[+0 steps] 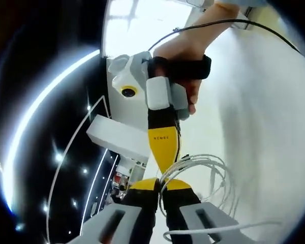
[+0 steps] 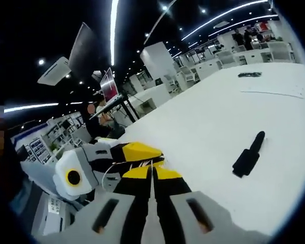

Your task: Peel open the Velcro strap on the desktop, arrange the wired earphones neatly onto it, and close the Velcro strap to secure them.

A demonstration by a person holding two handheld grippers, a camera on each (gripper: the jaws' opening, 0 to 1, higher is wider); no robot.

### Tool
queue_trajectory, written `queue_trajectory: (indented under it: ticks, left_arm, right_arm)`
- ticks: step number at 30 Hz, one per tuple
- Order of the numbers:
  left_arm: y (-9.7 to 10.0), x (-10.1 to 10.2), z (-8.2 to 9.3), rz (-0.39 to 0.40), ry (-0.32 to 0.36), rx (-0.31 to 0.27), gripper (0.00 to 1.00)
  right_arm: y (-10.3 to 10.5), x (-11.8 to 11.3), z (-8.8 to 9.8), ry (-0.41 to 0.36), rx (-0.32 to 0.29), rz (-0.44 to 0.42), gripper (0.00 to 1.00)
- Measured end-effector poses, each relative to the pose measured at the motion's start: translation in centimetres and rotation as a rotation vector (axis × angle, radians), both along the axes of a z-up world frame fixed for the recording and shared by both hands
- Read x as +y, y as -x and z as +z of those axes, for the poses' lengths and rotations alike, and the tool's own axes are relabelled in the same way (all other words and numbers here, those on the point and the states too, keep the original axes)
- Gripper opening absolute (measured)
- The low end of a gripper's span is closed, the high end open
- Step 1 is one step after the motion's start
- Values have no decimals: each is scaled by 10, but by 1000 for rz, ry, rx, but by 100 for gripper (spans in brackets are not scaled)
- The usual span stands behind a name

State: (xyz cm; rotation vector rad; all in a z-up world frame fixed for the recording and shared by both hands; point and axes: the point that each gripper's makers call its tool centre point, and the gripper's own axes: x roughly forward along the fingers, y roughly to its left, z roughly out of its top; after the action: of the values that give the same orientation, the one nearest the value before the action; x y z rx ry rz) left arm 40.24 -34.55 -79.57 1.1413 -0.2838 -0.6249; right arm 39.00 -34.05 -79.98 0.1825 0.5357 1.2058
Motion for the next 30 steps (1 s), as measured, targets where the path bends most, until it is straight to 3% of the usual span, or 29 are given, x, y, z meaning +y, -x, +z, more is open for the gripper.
queue_trajectory:
  ticks: [3,6,11,18,30]
  left_arm:
    - [-4,-1,2,11,-2,3,7]
    - [-13,3,2,46,25,18,7]
    - [-19,8,5,69,73,22,7]
    - [-23,15,13,88,126,-1,7]
    - [-28,35,21,140,216,7,7]
  right_arm:
    - [-9,-13,2,-7,-32,-52,9]
    - [-38,-39,7,-24,-102,-169,8]
    - [-98,-81,-9,110,-260,-325,9]
    - [-149,-87,-36,144,-220,-359,9]
    - [-173,-77,-53,173,-174,-329,10]
